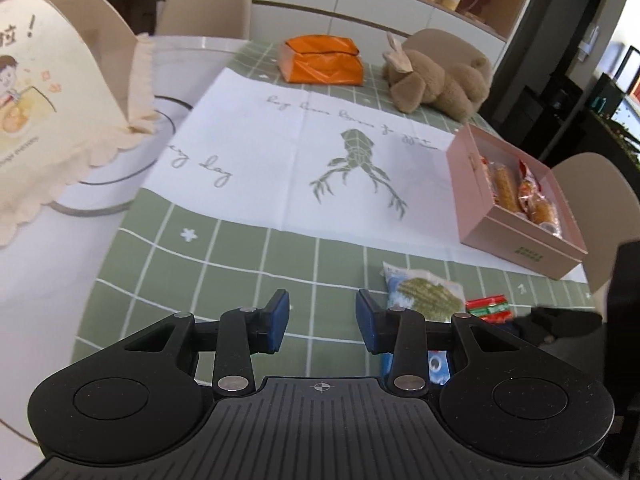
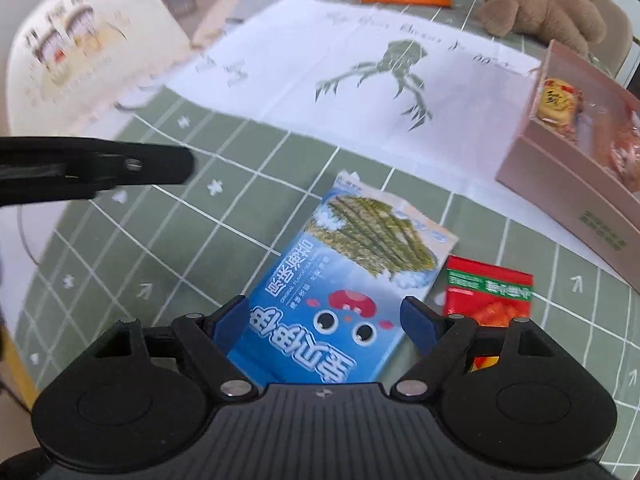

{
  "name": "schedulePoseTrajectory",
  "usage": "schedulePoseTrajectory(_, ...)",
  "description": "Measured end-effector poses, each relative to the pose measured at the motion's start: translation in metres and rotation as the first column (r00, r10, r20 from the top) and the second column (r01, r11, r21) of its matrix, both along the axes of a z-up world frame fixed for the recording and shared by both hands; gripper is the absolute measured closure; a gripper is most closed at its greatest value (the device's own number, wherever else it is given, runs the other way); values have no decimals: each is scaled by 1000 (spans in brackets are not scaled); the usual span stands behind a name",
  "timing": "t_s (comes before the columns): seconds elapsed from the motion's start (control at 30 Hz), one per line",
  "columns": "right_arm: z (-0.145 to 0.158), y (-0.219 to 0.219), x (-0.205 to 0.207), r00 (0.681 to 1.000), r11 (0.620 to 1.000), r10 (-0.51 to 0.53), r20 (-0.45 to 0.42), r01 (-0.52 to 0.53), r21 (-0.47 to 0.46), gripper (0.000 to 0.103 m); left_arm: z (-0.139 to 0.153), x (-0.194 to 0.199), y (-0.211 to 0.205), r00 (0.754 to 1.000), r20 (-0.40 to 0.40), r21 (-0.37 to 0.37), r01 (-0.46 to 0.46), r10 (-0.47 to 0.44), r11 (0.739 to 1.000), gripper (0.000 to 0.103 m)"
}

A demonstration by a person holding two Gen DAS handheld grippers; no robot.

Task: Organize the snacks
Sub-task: 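Grasp the blue seaweed packet with the right tool, then lift the seaweed packet with the right tool while the left grasps the red spicy-strip packet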

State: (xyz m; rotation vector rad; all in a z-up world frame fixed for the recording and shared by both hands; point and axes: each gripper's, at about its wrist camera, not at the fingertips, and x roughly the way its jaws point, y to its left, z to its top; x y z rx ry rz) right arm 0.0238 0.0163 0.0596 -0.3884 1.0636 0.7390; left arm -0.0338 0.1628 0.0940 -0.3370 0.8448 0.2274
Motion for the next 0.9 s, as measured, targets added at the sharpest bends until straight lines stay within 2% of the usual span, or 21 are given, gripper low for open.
schedulePoseTrajectory(0.2, -13, 23, 2, 995, 998, -10, 99, 16, -66, 9, -3, -1, 2, 1000, -8, 8, -11, 11, 1000, 62)
schedulePoseTrajectory(0.23, -15, 24, 3, 993, 996, -23, 115, 33, -80, 5, -3, -1, 3, 1000, -7, 9, -10, 11, 1000, 62)
schedulePoseTrajectory(0.33, -19, 12, 18, 995, 995, -96, 31, 97, -27, 2, -4, -2, 7, 1000, -7, 3, -14, 14, 1000, 62)
schedulePoseTrajectory(0.4, -16, -1, 24, 990, 990, -142, 8, 142, 14, 4, -6, -2, 10, 1000, -12, -3, -17, 17, 1000, 62)
schedulePoseTrajectory(0.47, -10, -13, 28, 989, 987, -145, -9, 146, 64, 19, -9, -1, 11, 1000, -16, -19, -17, 16, 1000, 62)
schedulePoseTrajectory(0.57, 5, -34, 30, 991, 982, -128, -29, 130, 133, 27, -13, 1, 12, 1000, -20, -53, -5, 4, 999, 63)
schedulePoseTrajectory(0.67, 28, -62, 28, 989, 972, -148, 25, 140, 188, 29, -19, 3, 9, 999, -19, -111, 25, -27, 994, 63)
schedulePoseTrajectory(0.77, 47, -104, 28, 969, 954, -229, 96, 204, 218, 29, -29, 9, -3, 994, -9, -218, 104, -109, 970, 63)
schedulePoseTrajectory(0.83, 47, -125, 32, 947, 957, -268, 176, 239, 166, 28, -34, 15, -17, 984, -9, -267, 168, -177, 949, 63)
schedulePoseTrajectory(0.9, 37, -139, 30, 920, 963, -269, 285, 266, 53, 28, -39, 24, -38, 965, -17, -294, 245, -261, 924, 63)
